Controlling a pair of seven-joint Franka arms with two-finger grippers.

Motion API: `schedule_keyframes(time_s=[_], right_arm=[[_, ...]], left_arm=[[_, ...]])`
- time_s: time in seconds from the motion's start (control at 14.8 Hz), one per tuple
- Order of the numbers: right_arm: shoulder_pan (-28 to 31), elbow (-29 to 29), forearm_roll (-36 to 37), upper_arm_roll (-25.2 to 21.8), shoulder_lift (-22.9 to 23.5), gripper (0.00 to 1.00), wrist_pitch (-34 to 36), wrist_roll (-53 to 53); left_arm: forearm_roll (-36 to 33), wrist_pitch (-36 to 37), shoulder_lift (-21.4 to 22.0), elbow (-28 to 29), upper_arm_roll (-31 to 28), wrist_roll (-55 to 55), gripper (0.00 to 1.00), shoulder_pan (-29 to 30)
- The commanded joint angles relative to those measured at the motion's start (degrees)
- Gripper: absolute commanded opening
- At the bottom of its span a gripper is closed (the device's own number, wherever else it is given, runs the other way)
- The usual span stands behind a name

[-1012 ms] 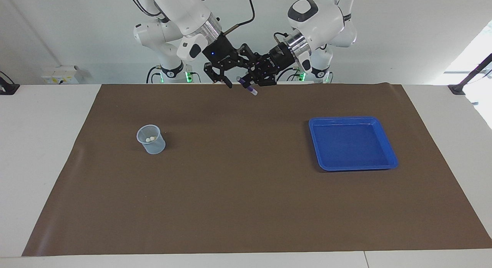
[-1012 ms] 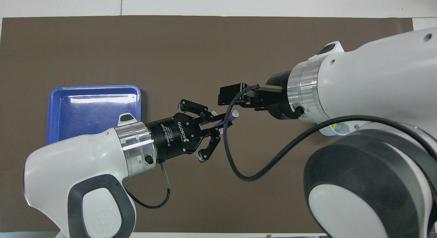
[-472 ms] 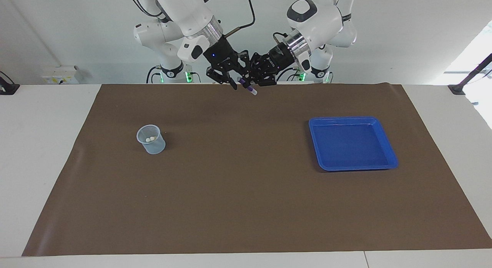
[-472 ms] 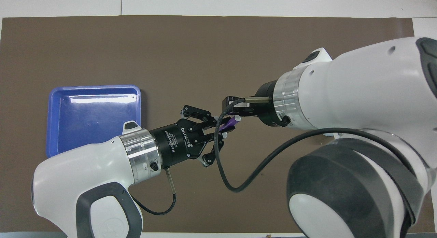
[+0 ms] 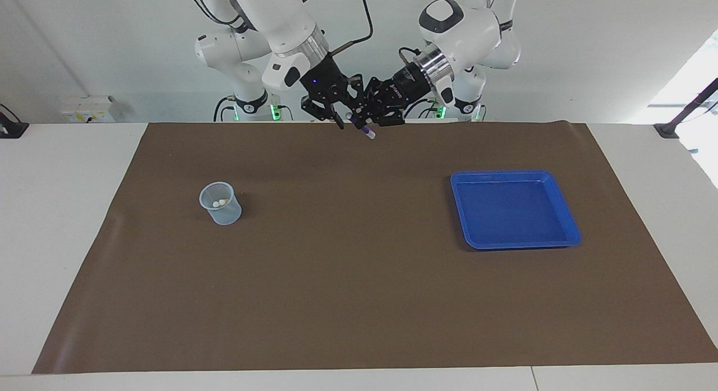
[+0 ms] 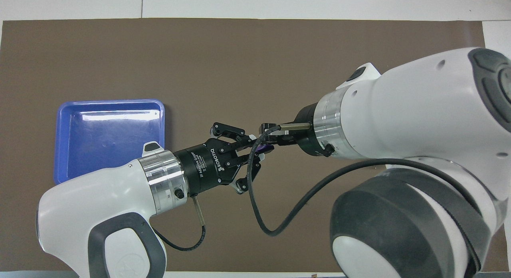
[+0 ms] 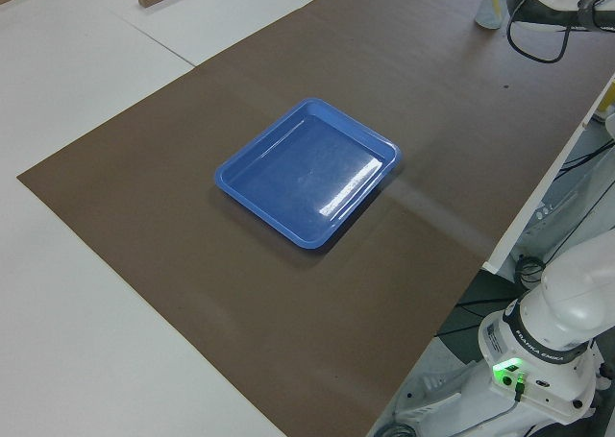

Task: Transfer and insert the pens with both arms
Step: 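Close the right gripper on the purple pen and open the left gripper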

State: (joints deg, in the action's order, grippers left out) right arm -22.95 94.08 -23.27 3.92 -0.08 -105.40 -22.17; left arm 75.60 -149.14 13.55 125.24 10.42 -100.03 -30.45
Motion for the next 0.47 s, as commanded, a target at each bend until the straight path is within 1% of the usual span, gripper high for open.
schedule_keyframes(time_s=[0.0,0.07,0.13,0.2,0.27,0.34,0.4], right_arm=[[0.0,-0.2,0.5,-0.1,-0.4,0.43,0.6,0.9],[0.0,-0.2,0.5,-0.1,-0.4,0.43,0.5,0.8],[-0.1,-0.2,0.5,-0.1,-0.4,0.4,0.4,0.8],[0.0,-0.2,0.5,-0.1,-0.3,0.36,0.3,0.8],[0.0,-0.2,0.5,-0.1,-0.4,0.29,0.5,0.8],[0.0,-0.2,0.5,-0.1,-0.4,0.2,0.6,0.8],[-0.1,-0.2,0.5,-0.1,-0.5,0.07,0.7,0.8]], left_arm=[[1.4,-1.1,2.1,2.0,-0.4,-0.3,0.0,-0.8],[1.4,-1.1,2.1,2.0,-0.4,-0.3,0.0,-0.8],[1.5,-1.5,2.1,2.0,-0.4,-0.3,0.0,-0.8],[2.0,-1.8,2.1,2.0,-0.4,-0.3,0.0,-0.8],[2.1,-1.9,2.1,2.1,-0.4,-0.3,0.0,-0.8],[2.1,-1.9,2.2,2.1,-0.5,-0.3,0.0,-0.8],[2.1,-1.9,2.2,2.1,-0.4,-0.3,0.0,-0.8]])
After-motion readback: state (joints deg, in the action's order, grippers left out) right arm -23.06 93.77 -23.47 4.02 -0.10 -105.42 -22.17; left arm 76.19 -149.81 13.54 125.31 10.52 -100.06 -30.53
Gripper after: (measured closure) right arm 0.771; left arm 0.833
